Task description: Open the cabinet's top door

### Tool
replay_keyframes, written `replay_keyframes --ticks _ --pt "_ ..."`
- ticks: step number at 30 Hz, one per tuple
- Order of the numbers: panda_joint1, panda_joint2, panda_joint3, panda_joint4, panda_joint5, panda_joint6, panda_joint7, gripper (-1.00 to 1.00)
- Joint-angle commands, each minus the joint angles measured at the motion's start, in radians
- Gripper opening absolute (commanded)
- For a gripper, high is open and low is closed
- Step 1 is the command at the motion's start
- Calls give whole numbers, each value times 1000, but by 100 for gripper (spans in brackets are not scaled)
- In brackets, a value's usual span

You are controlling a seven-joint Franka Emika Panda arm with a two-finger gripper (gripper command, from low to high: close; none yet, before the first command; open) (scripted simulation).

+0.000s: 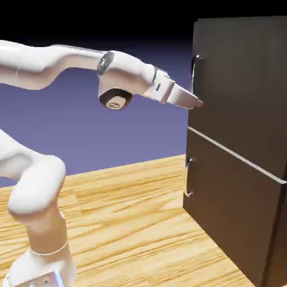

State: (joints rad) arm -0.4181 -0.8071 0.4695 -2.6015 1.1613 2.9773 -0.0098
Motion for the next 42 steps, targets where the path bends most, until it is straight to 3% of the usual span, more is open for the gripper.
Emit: replay_keyframes --ticks 1,29,36,37,42 --pt "-16 -9 18 8 44 -2 -28 0" --pt "-467 -258 510 227 1262 -65 -816 0" --pt "-651 -213 609 350 1317 -108 -836 0" --pt "-651 -213 609 350 1317 -108 -836 -100" --pt "-506 -235 492 217 1266 -205 -851 -100"
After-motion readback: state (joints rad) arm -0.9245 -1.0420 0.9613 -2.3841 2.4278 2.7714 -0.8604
